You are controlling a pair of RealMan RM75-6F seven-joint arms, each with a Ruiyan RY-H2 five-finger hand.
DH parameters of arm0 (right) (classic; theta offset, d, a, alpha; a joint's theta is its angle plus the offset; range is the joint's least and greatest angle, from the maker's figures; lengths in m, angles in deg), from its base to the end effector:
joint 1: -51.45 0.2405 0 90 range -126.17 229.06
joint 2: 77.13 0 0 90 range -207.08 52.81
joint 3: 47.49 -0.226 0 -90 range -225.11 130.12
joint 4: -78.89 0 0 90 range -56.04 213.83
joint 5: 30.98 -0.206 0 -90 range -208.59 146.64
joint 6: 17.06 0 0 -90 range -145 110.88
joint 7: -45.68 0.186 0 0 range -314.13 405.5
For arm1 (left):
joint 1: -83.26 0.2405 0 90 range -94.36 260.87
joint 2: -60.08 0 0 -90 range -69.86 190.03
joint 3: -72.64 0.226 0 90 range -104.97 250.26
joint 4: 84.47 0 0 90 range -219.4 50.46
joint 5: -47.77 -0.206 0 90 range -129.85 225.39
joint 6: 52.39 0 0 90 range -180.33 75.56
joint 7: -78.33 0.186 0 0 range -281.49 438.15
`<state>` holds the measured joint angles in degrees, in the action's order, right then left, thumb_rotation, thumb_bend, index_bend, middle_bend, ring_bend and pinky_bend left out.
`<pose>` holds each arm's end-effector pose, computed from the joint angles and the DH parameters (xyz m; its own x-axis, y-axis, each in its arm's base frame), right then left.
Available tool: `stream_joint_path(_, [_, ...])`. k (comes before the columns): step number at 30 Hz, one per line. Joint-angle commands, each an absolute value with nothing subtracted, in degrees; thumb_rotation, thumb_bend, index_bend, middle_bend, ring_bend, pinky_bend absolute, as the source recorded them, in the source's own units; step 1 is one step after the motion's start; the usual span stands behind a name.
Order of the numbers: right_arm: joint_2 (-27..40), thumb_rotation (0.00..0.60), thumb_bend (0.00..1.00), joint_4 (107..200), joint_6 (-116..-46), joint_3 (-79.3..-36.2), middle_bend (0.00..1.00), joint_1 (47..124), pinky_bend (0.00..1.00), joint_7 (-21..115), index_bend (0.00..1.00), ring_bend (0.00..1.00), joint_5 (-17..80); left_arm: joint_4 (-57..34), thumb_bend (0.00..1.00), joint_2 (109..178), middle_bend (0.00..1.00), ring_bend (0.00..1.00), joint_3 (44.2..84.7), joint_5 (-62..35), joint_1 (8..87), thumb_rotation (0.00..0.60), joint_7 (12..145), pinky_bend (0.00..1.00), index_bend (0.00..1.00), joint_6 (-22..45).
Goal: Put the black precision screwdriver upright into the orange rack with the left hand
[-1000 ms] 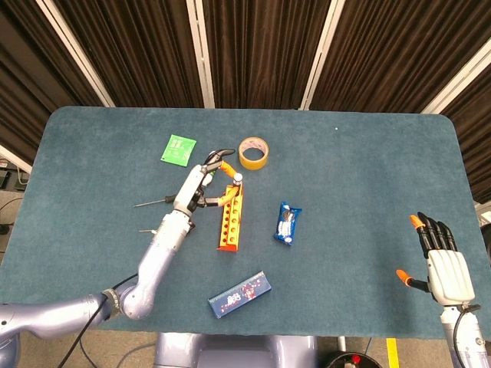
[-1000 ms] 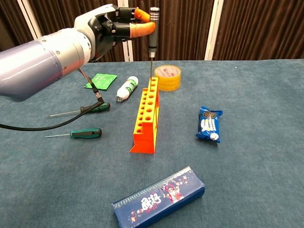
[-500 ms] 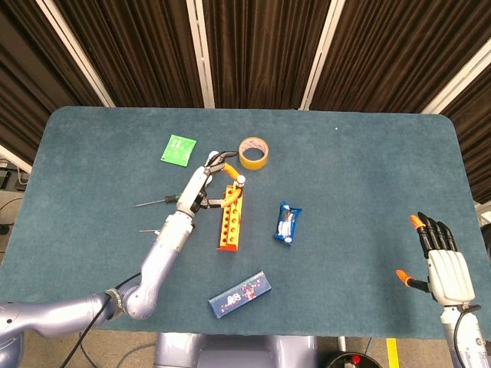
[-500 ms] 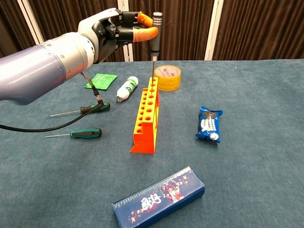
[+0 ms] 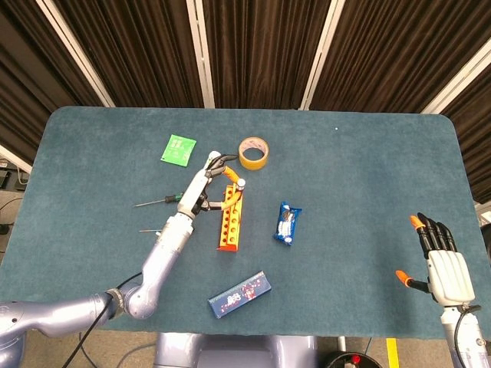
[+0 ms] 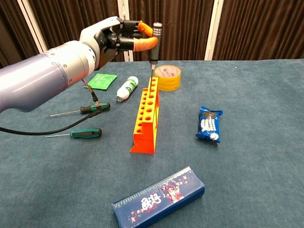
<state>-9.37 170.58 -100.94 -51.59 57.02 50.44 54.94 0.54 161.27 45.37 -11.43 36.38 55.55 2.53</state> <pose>-0.2747 -0.2279 0.1319 0.2666 -0.0033 0.9638 -0.9636 -0.0221 0.2664 -0.0070 0.3819 -0.0308 -0.5721 0.4059 0.7127 0.7453 -0.1054 0.6584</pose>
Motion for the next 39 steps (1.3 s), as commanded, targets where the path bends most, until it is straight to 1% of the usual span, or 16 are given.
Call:
stream_joint_path(1, [-9.4, 0.6, 0.08, 170.5, -100.9, -51.6, 0.0, 57.0, 0.0, 50.5, 0.0, 0.0, 54.9, 0.1, 0.49, 161.4, 0.11, 0.0, 45.8, -11.3, 36.5, 0.6, 55.4, 0.07, 0.65, 2.3])
stream_joint_path(9, [-9.4, 0.6, 0.08, 170.6, -101.0, -51.5, 0.0, 57.0, 0.0, 50.5, 0.0, 0.0, 55.0, -0.8, 0.49, 161.4, 0.11, 0.0, 47.3, -11.0, 37.2, 0.6, 55.4, 0.07, 0.65, 1.4])
stream_joint_path(24, [-9.4, 0.6, 0.08, 170.7, -100.9, -51.6, 0.0, 57.0, 0.0, 50.7, 0.0, 0.0, 54.9, -3.2, 0.49, 162.3, 0.11, 0.0, 48.9, -10.8, 36.7, 0.6, 57.7, 0.07, 0.65, -0.2])
stream_joint_path(39, [-9.4, 0.6, 0.08, 170.8, -100.9, -51.7, 0.0, 57.0, 0.0, 50.8, 0.0, 0.0, 54.7, -4.5, 0.49, 162.6, 0.11, 0.0, 49.8, -12.4, 36.5, 0.6, 58.8, 0.07, 0.65, -0.6])
